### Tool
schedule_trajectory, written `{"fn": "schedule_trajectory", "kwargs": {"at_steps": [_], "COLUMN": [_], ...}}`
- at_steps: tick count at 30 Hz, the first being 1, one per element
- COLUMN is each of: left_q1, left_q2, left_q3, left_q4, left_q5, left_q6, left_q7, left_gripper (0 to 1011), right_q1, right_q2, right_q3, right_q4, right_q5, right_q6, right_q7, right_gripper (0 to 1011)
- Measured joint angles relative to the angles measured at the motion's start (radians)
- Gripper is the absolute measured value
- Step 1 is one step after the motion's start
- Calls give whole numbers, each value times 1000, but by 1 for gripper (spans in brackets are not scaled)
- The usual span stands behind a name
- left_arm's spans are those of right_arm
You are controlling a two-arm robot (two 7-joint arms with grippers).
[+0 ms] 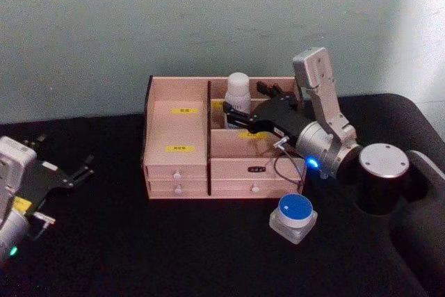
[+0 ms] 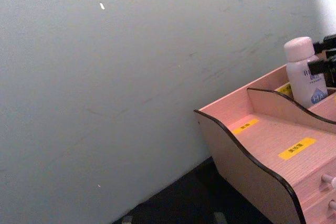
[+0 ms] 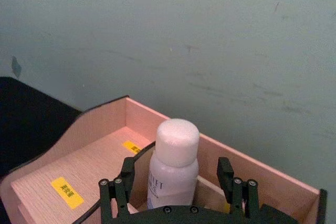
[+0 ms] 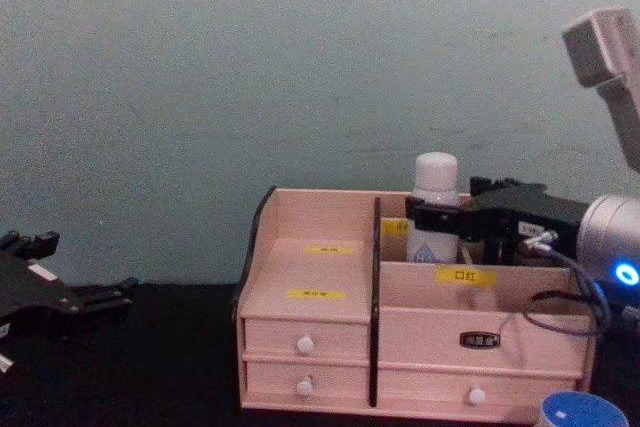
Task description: Pick up the facial cleanser and watermelon frost from the table and place them into the tiered storage box.
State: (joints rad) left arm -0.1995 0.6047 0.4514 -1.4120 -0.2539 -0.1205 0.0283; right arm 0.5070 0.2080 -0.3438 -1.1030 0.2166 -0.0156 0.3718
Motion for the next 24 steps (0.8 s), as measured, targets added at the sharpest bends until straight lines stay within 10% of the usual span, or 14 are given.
{"fn": "schedule_trajectory", "kwargs": {"at_steps": [8,24], "left_q1": [0,0], "left_q2": [0,0], "left_q3": [0,0], "left_q4": [0,0], "left_q5": [0,0], "left_q6": [0,0], "left_q7": [0,0], "left_gripper": [1001,1001], "right_q1": [-65,-259], "right_q2": [47,257], "right_q3": [25,82], "right_q4": [-128,-396], "right_q5": [28,153], "right_q6": [18,55], "right_q7": [19,136], "right_gripper": [1000,1000]}}
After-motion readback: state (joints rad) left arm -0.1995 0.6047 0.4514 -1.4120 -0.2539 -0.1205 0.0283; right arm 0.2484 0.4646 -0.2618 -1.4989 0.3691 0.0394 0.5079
